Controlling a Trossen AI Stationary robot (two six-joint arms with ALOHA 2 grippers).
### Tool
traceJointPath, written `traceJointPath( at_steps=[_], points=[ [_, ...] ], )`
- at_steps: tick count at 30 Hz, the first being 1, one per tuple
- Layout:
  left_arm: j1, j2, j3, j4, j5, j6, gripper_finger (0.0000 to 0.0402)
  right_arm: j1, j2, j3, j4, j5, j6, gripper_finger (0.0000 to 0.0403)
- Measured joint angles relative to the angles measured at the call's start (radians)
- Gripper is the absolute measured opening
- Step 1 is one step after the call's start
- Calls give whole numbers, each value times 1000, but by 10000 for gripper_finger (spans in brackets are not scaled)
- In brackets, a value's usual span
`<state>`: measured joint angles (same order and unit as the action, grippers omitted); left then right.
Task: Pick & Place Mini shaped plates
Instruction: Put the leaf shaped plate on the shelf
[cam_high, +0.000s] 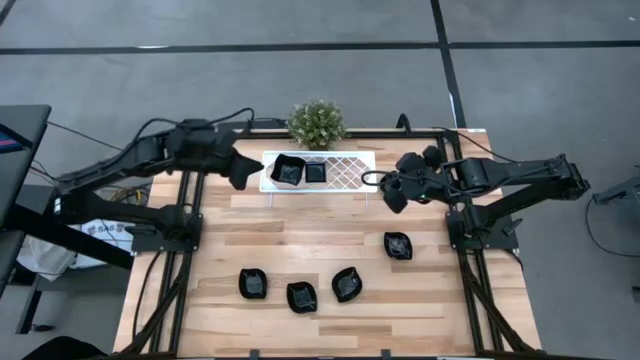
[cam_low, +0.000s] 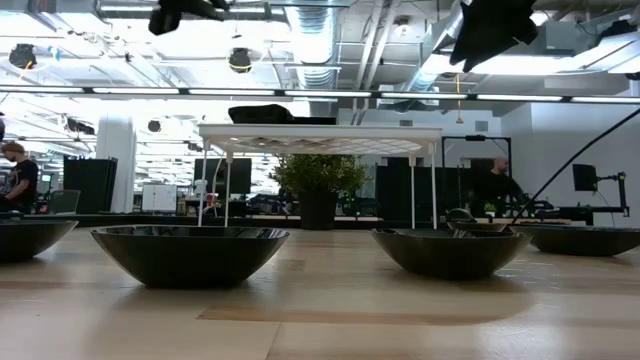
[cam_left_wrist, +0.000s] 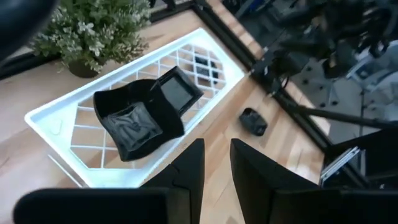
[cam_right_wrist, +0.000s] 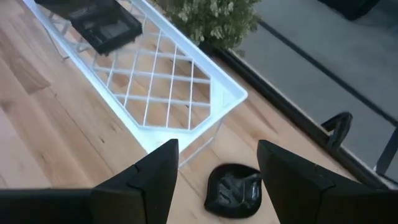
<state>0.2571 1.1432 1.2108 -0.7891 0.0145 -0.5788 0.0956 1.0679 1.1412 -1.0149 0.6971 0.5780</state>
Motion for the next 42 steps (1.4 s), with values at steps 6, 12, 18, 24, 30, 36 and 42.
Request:
traceJointPath(
  at_steps=[6,12,18,24,30,36,42],
  points=[
    [-118,-37,0,0,-72,-100,78,2,0,0,-81,-90,88,214],
    [-208,-36,0,0,-79,-119,78,31,0,0,-171,-190,197,214],
    [-324,-45,-48,1,-205,-237,78,113,0,0,-264,-205,340,214],
    [-412,-75,-202,0,-201,-559,78,208,0,0,-302,-198,399,214],
    [-525,-106,-365,3,-126,-880,78,277,0,0,-317,-107,390,214],
    [-655,-120,-478,3,42,-1259,78,283,0,0,-317,-94,392,214],
    [-767,-120,-562,63,62,-1512,78,275,0,0,-317,-94,392,214]
  ],
)
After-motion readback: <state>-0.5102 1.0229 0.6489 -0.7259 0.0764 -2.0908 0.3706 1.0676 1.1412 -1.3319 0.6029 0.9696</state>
